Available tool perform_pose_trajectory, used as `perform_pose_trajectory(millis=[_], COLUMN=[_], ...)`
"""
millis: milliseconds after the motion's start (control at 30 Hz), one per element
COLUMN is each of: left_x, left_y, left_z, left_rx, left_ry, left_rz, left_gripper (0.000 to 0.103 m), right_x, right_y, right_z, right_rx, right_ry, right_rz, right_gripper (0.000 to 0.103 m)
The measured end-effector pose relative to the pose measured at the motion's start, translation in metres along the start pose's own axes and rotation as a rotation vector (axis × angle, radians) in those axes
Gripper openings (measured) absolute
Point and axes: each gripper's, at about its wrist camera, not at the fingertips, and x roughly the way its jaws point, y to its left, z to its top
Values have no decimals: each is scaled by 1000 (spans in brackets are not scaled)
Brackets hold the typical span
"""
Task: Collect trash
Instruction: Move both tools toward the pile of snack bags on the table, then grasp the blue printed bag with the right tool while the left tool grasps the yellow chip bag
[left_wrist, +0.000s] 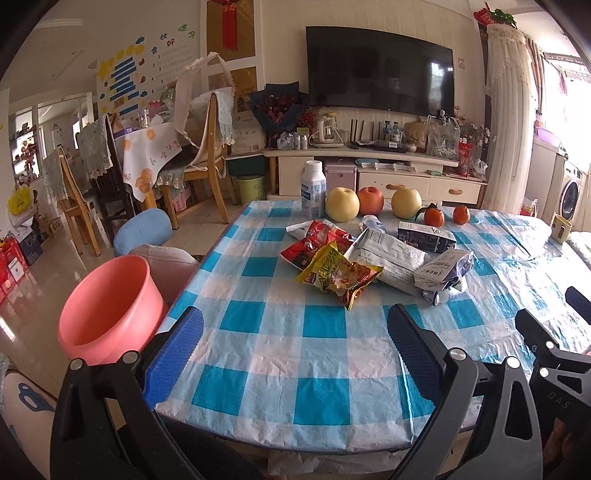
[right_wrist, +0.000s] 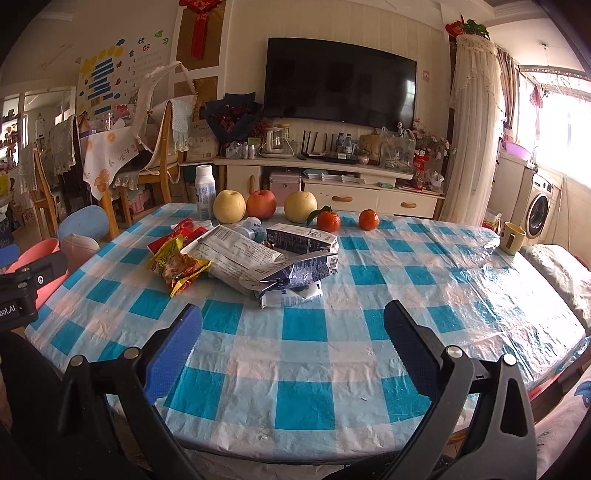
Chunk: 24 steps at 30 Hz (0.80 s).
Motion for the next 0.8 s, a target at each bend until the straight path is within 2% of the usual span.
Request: perform_pose_trajectory(millis=[167,400,533,667,700,800], left_x=[20,47,72,106,114,136], left_y=[3,10,14,17,18,21], left_z=[-5,-2,7,12,12,13], left_rx=[-11,-27,-72,-163,-197,-301], left_ry=[33,66,111,196,215,258], left_rz=[-29,-137,-179,-230,-252,-300], left_gripper=[98,98,98,98,98,98], right_x=[13,35,52,78,86,113], right_y=[-5,-22,-40,-52,-55,-67], right_z=[1,9,14,18,19,19], right_rx=[35,117,206,283,302,365], right_ry=[32,75,102,143,157,214], right_rz=[44,133,192,254,269,297], right_gripper=[99,99,99,97,96,81])
